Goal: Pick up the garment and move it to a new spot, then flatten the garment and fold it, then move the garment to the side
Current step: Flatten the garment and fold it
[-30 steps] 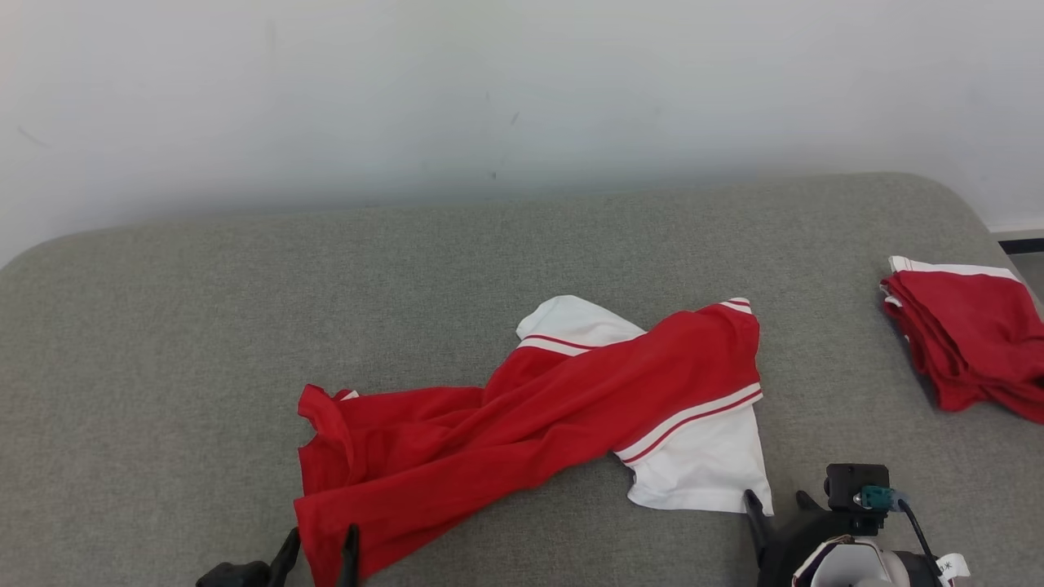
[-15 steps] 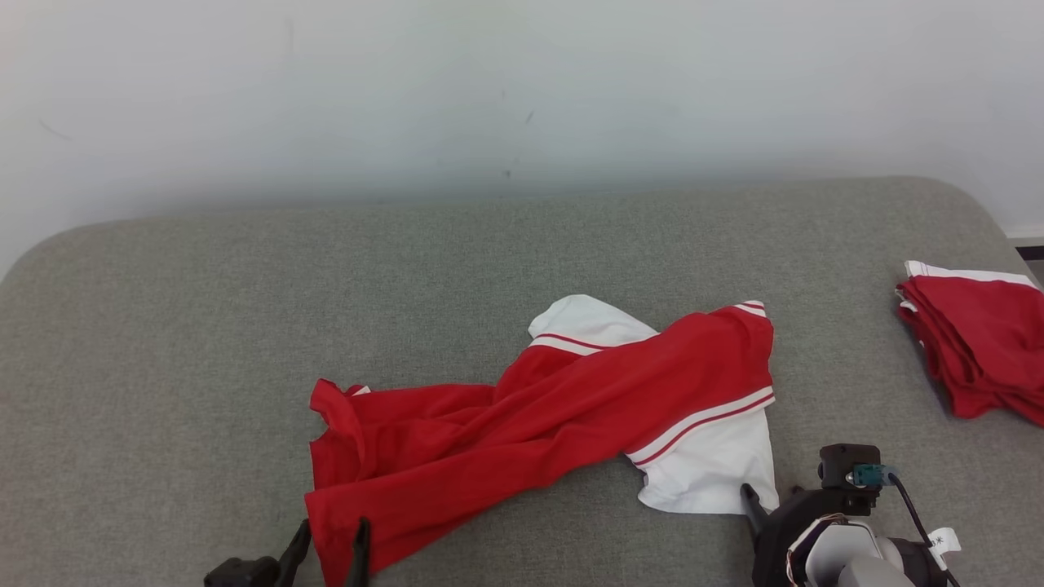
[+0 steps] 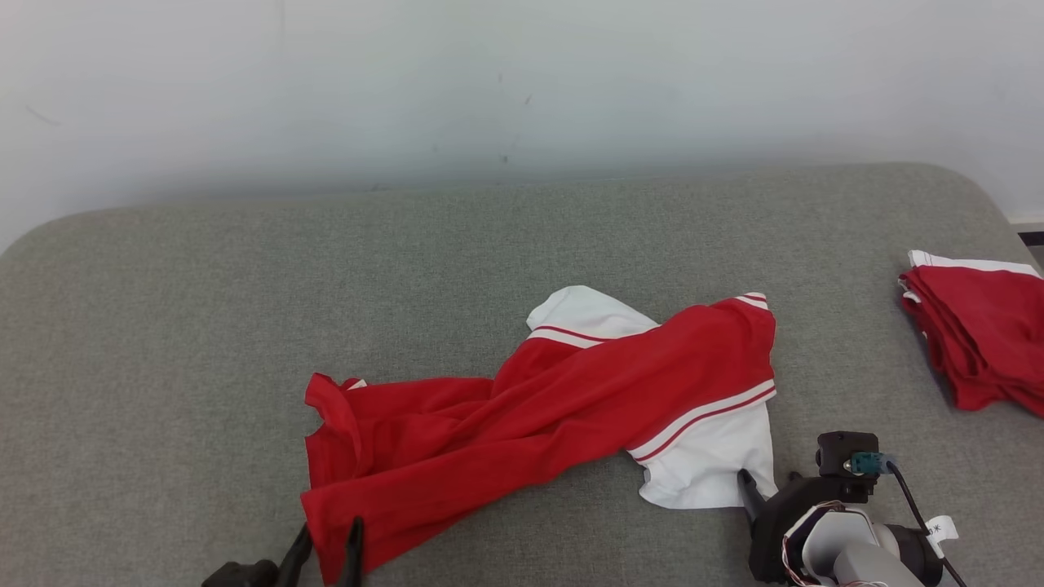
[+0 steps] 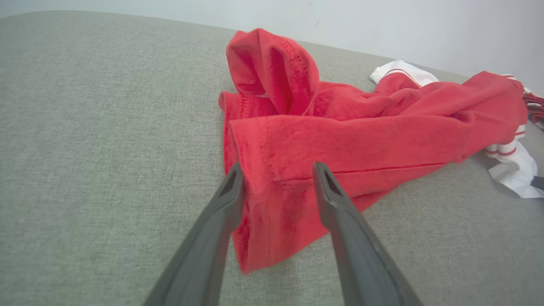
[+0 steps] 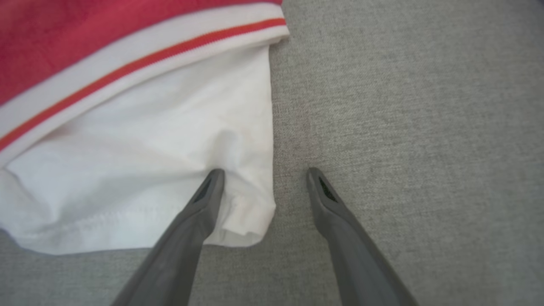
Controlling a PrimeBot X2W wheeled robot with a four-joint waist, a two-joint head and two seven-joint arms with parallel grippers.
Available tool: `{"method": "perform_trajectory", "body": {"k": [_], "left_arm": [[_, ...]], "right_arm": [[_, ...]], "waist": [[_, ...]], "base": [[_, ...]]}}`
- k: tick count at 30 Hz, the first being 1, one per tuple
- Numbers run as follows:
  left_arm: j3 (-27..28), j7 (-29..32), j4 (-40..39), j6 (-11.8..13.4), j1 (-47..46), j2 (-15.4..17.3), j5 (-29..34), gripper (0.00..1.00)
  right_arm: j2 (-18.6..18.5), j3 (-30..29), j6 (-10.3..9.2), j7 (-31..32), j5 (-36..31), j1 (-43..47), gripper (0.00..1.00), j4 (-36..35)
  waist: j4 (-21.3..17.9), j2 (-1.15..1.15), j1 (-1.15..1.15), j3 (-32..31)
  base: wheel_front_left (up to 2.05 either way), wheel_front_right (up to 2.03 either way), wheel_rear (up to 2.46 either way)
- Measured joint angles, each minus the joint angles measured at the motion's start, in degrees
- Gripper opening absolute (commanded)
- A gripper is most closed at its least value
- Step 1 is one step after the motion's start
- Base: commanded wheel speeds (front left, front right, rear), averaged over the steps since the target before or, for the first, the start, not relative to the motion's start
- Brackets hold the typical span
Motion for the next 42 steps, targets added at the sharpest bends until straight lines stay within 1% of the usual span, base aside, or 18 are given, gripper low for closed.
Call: {"method": "perform_trajectory", "body": {"k": [4,7,8,9,10,11,12,13,14,15,20,23,29,35,38,42], "left_arm": [[-0.49,0.15,-1.37,0.29,1.1,0.0,0.01,0.58],[-0.77,0.25,-2.35,0.45,1.32,-0.01,0.0,0.62],[-0.9,0.34,-2.46,0.46,1.35,0.0,0.0,0.57],[-1.05,0.42,-2.52,0.54,1.35,0.03,0.01,0.5],[-1.16,0.59,-2.54,0.59,1.35,0.09,0.01,0.48],[-1.29,0.63,-2.55,0.67,1.35,0.14,0.01,0.41],[-1.35,0.93,-2.5,0.71,1.35,0.18,0.02,0.27],[-1.43,1.11,-2.45,0.77,1.35,0.2,0.01,0.0],[-1.47,1.11,-2.41,0.85,1.35,0.2,0.01,0.0],[-1.47,1.11,-2.41,0.85,1.35,0.2,0.01,0.0],[-1.38,1.07,-2.4,1.02,1.05,0.23,-0.38,0.0],[-0.56,0.76,-3.94,0.66,0.18,0.05,-2.12,0.0],[0.82,1.13,-8.22,-0.22,-1.12,-0.24,-6.79,0.0],[1.75,4.06,-14.71,-0.89,-3.39,-0.36,-12.8,0.0],[2.09,6.75,-18.3,-1.25,-5.64,0.25,-16.22,0.0],[2.97,10.9,-21.91,-1.37,-10.93,2.04,-21.6,0.0]], "right_arm": [[-0.02,-0.23,0.0,-0.45,-0.19,-0.62,1.0,0.99],[-0.07,-0.35,0.0,-0.73,-0.35,-1.05,1.0,1.7],[-0.12,-0.29,-0.01,-0.77,-0.36,-1.25,1.0,1.92],[-0.19,-0.2,-0.01,-0.77,-0.35,-1.47,1.0,2.15],[-0.22,-0.07,-0.01,-0.77,-0.33,-1.65,1.0,2.35],[-0.25,0.12,-0.01,-0.78,-0.18,-1.78,1.0,2.54],[-0.3,0.38,-0.02,-0.77,0.0,-1.88,0.91,2.77],[-0.34,0.65,-0.02,-0.74,0.08,-2.04,0.46,2.94],[-0.36,1.2,-0.02,-0.88,0.1,-2.18,0.24,3.02],[-0.36,1.2,-0.02,-0.88,0.1,-2.18,0.0,3.02],[0.1,2.54,-0.01,-1.14,1.72,-2.76,0.0,3.35],[0.1,3.04,-0.01,-2.08,5.05,-2.72,0.0,2.26],[-0.24,2.83,-0.01,-3.98,7.89,-3.12,0.0,-2.48],[-1.63,3.37,-0.01,-3.38,13.13,-3.32,0.0,-12.48],[-2.97,3.55,-0.01,-1.81,16.17,-3.18,0.0,-19.36],[-4.05,3.36,-0.01,2.33,21.42,-2.94,0.0,-30.17]], "waist": [[0.2,0.0,0.0,0.19],[0.45,0.0,0.0,0.34],[0.55,0.01,0.0,0.38],[0.61,0.01,0.0,0.42],[0.63,0.01,0.0,0.44],[0.62,0.0,0.0,0.43],[0.61,0.0,0.0,0.42],[0.59,0.0,0.0,0.4],[0.57,0.01,0.0,0.38],[0.57,0.01,0.0,0.38],[0.41,0.01,0.01,0.12],[0.33,0.02,0.01,-0.23],[-0.25,0.02,0.01,-0.67],[-1.2,0.02,0.01,-1.29],[-1.69,0.02,0.01,-1.68],[-2.51,0.02,0.01,-1.85]], "base": [[0.0,0.0,0.0],[0.0,0.0,0.0],[0.0,0.0,0.0],[0.0,0.0,0.0],[0.0,0.0,0.0],[0.0,0.0,0.0],[0.0,0.0,0.0],[0.0,0.0,0.0],[0.0,0.0,0.0],[0.0,0.0,0.0],[0.0,0.0,0.0],[0.0,0.0,0.0],[0.0,0.0,0.0],[0.0,0.0,0.0],[0.0,0.0,0.0],[0.0,0.0,0.0]]}}
